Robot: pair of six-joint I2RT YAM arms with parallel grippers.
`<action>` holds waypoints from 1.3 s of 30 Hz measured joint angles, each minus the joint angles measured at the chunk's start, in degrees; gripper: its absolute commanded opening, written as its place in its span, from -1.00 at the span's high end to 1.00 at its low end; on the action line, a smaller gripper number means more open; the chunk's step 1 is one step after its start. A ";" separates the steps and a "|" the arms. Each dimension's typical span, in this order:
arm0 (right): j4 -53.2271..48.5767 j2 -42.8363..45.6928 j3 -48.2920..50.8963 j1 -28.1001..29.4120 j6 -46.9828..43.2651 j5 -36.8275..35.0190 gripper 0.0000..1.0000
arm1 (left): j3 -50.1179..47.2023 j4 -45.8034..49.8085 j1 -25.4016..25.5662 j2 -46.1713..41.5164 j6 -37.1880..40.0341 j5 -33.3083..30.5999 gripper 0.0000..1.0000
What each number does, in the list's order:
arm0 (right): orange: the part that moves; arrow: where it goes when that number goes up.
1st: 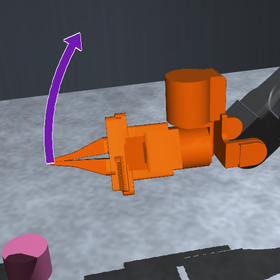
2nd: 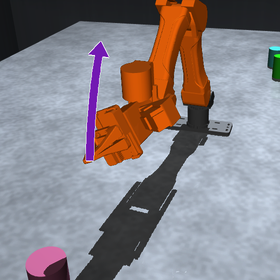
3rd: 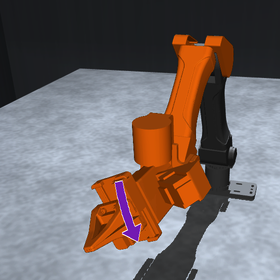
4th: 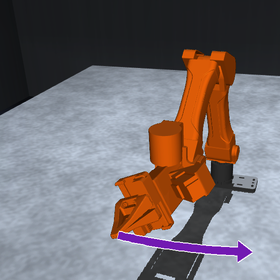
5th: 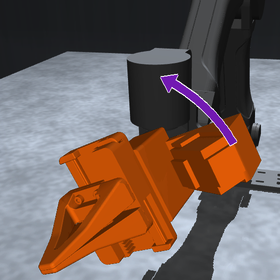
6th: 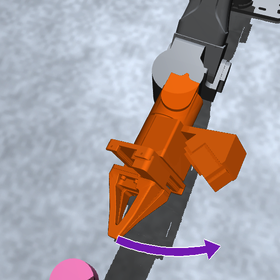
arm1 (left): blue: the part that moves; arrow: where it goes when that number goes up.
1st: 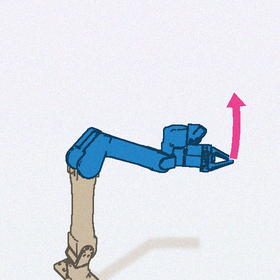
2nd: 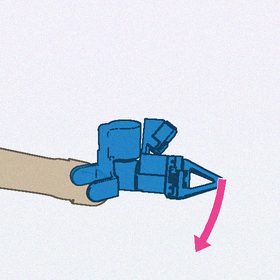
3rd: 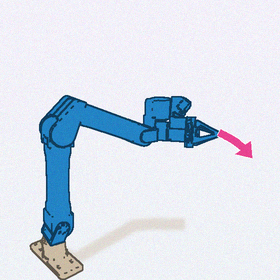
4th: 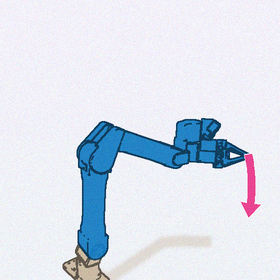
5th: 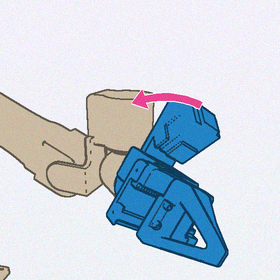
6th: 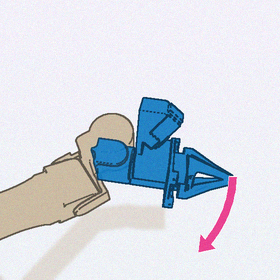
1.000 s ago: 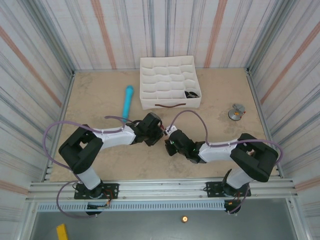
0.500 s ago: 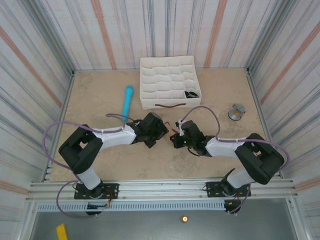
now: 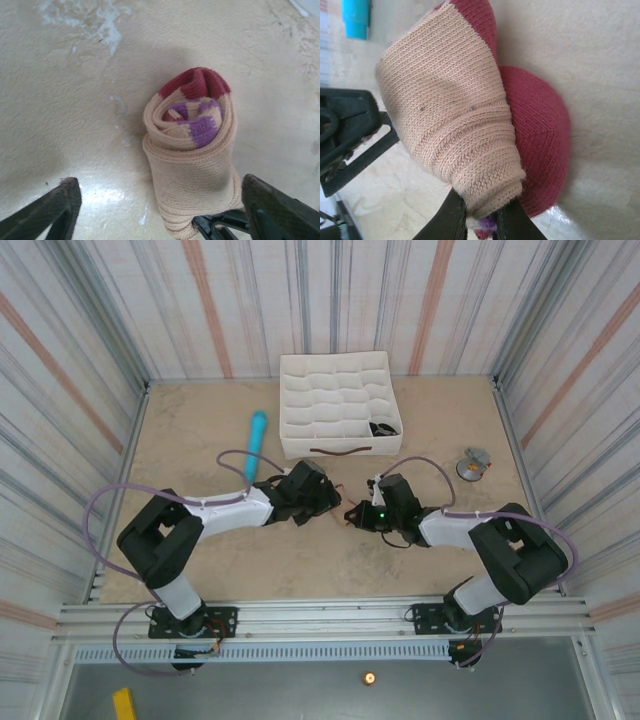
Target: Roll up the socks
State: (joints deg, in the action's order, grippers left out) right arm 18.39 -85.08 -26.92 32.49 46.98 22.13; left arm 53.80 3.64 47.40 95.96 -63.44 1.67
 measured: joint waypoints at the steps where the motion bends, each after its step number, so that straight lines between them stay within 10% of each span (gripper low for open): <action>1: 0.02 -0.02 0.11 -0.35 1.05 0.52 1.00 | -0.37 -0.90 0.00 -0.09 0.42 0.15 -0.51; 26: 4.09 -2.32 1.99 -4.81 14.05 7.91 1.00 | 3.32 -8.63 1.11 9.27 2.08 3.21 -0.10; 32: 3.91 -0.07 3.78 -5.60 14.08 7.85 1.00 | 4.83 -9.35 1.11 11.21 0.92 4.85 0.40; 39: -0.37 3.26 4.22 -6.91 13.60 7.50 0.32 | 7.04 -8.83 1.16 12.87 0.66 7.32 0.91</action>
State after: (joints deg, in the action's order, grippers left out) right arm 18.02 -81.82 -22.70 25.58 60.58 29.63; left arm 60.84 -5.19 48.56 108.84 -62.78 8.99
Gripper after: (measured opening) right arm 0.247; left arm 0.286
